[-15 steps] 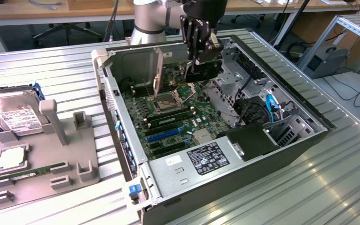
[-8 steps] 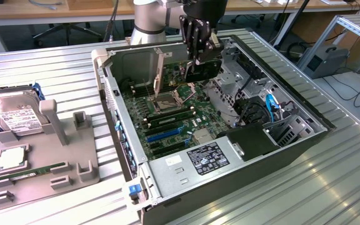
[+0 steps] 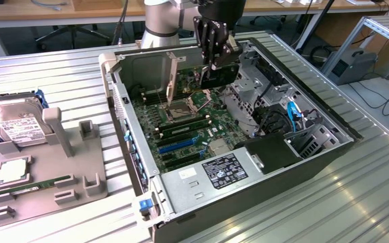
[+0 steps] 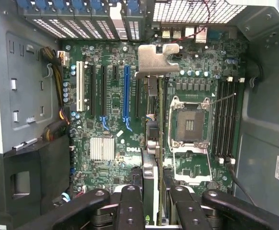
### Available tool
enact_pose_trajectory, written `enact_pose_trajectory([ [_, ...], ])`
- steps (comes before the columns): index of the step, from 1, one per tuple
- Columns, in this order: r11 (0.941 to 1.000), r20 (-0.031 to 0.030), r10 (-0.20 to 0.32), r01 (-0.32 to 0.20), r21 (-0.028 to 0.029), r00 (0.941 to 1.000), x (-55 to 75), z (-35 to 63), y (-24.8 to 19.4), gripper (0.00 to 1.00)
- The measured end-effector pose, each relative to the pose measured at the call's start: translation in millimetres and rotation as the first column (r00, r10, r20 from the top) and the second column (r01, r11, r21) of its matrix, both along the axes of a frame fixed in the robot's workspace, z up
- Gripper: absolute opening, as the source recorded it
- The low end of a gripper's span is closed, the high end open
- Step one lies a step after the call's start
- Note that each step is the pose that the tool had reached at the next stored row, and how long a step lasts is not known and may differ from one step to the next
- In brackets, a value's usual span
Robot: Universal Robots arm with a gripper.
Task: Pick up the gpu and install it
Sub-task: 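Insert the gpu into the slot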
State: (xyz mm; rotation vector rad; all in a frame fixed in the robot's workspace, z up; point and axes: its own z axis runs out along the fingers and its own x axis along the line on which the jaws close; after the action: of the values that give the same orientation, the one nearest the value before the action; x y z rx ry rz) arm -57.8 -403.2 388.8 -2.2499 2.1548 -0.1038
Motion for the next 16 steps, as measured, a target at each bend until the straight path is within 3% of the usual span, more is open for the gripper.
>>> enact_pose_trajectory([
  [16,0.9994,0.0,0.035,-0.035,-0.0001,0.9994,0.0,0.0,0.0,0.27],
])
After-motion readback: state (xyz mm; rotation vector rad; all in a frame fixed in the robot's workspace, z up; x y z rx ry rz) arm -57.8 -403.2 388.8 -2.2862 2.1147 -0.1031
